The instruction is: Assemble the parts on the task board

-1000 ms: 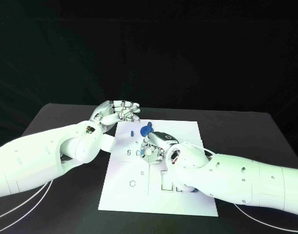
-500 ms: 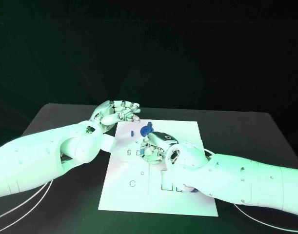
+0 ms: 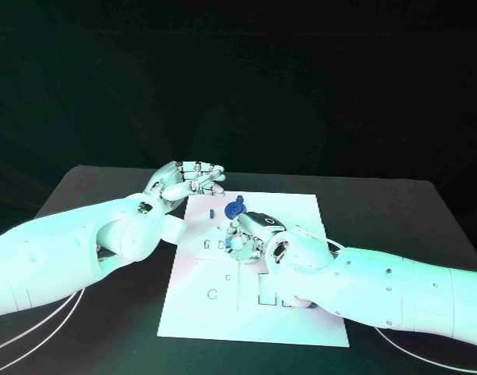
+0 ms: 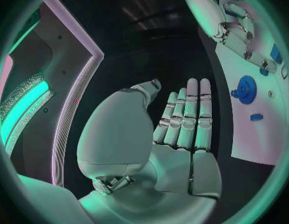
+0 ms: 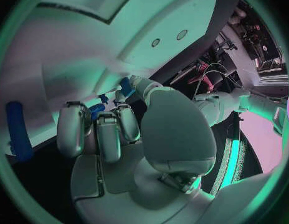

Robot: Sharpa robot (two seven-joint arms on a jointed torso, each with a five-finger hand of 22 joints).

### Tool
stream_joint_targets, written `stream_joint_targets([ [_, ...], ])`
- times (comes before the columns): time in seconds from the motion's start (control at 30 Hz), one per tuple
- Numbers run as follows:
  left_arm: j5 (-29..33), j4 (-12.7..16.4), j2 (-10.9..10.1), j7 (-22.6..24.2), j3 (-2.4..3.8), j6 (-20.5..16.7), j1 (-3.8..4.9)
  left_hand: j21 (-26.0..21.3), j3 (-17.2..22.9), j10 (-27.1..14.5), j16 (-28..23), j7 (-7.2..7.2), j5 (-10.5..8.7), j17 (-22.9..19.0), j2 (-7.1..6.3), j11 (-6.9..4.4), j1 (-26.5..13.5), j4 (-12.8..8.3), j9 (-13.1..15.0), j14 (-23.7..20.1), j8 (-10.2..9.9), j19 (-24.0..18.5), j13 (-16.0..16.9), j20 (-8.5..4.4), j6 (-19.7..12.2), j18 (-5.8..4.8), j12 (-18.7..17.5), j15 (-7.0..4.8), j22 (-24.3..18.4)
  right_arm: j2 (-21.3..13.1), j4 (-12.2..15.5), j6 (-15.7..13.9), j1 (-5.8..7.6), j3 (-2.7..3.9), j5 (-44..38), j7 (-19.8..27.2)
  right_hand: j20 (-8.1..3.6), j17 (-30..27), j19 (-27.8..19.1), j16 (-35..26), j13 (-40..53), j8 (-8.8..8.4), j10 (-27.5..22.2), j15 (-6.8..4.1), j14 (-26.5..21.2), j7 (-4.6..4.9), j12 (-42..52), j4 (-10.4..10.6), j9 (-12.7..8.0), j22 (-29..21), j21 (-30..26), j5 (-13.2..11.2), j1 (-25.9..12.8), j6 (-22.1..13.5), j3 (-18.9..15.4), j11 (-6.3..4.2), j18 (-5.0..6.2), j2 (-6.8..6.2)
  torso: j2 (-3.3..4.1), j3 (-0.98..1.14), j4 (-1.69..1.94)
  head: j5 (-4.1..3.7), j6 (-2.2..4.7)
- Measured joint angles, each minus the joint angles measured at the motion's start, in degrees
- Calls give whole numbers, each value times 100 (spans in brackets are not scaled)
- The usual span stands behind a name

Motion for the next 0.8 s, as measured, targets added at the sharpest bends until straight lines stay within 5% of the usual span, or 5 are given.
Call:
stream_joint_targets([
  [0.33, 0, -9, 4, -4, 0, 12, 0, 0, 0, 0, 0, 0, 0, 8, 0, 0, 0, 0, -1, 0, 0, 0, 0, 0, 0, -1, 0, 0, 0, -46, 67, -67, 0, 0, 22, 50, 95, 4, -11, 0, 0, -212, -94, 83, 0, 66, -66, 179, -93, 2, -46, 0, -72, -312, -391, 94, 0, -73, 2, 2, 0, -4, 15],
  [0.43, 0, -22, 6, -6, 0, 14, 0, 0, 0, 0, 0, 0, 0, 7, 0, 0, 0, 0, -1, 0, 0, 0, 0, 0, 0, 0, 0, 0, 0, -97, 153, -113, 0, 0, 33, 83, 124, 4, -40, 0, 0, -316, -134, 124, 0, 109, -66, 443, -143, 2, -105, 21, 212, -356, -1156, 134, 1, 56, 2, 3, 0, -4, 16],
  [0.53, -12, -51, 6, -19, -1, 16, 0, 0, 0, 0, 0, 0, 0, 11, 0, 0, 0, 0, -1, 0, 0, 0, 0, 0, 0, 0, 0, 0, 1, -190, 287, -166, 7, 0, 46, 125, 135, 4, -28, 0, -1, -377, -134, 123, 0, 117, -66, 649, -172, 2, -130, 21, 471, -404, -1565, 134, 0, 115, 2, 4, -1, -7, 16],
  [0.67, -75, -122, -9, -55, -2, 20, 0, 435, -74, 679, 787, 0, 0, 492, 0, -211, 0, 41, 42, 615, 0, 417, 212, -227, 0, -1, 382, -247, 194, -397, 514, -212, 106, 7, 87, 202, 165, 4, -40, 0, -4, -377, -153, 123, 0, 125, -66, 817, -180, 2, -181, 21, 655, -412, -1753, 154, 0, 181, -10, 5, -9, 5, 32],
  [0.8, -197, -180, -35, -170, -2, 67, 1, 1062, -150, 936, 2015, -59, 0, 1297, 0, -382, 0, 79, 137, 896, 117, 736, 574, -419, 212, -3, 890, -419, 540, -678, 729, -220, 258, 30, 233, 335, 186, 4, -65, 0, -29, -377, -158, 123, 0, 125, -75, 845, -180, 1, -265, 21, 675, -412, -1815, 158, 0, 159, -26, 9, -22, 9, 39],
])
